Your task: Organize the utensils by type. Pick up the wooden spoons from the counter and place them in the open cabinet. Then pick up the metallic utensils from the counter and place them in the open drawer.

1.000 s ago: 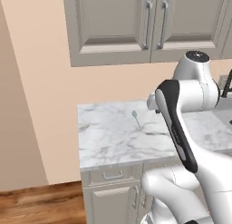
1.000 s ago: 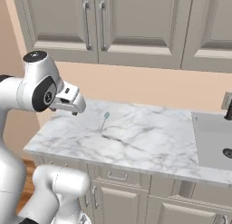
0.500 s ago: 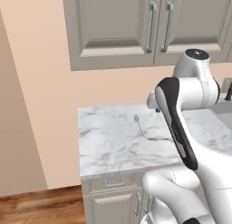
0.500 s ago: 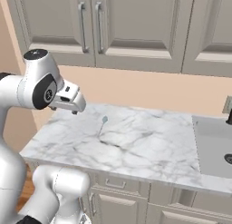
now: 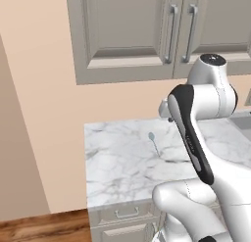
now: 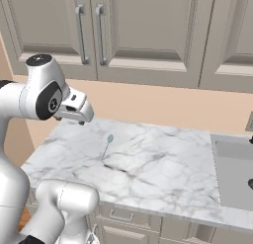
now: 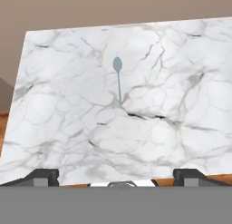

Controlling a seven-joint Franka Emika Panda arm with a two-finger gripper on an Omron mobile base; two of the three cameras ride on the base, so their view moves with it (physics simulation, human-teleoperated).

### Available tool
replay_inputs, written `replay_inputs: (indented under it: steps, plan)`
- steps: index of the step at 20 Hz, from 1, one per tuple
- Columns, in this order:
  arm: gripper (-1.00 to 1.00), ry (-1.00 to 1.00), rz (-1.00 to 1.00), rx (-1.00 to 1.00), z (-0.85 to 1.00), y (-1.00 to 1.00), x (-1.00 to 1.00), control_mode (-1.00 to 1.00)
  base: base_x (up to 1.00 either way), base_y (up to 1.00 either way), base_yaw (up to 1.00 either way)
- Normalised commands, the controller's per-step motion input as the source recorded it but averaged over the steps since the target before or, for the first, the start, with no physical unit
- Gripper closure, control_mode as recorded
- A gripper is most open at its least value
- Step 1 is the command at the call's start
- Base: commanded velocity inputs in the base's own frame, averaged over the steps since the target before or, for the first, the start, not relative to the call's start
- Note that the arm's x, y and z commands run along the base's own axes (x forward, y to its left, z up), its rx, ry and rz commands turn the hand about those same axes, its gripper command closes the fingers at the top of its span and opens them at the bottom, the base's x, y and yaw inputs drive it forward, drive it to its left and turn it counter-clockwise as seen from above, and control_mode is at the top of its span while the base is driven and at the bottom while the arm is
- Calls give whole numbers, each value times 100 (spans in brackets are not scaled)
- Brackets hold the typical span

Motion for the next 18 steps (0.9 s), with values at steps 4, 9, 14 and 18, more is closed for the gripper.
replay_inputs:
  steps: [4, 9, 14, 18]
  plan:
    - [-100, 0, 0, 0, 0, 0, 0, 100, 0, 0, 0]
    - [-100, 0, 0, 0, 0, 0, 0, 100, 0, 0, 0]
    - [-100, 0, 0, 0, -34, -1, 6, -100, 0, 0, 0]
    - [-100, 0, 0, 2, -52, -6, 2, -100, 0, 0, 0]
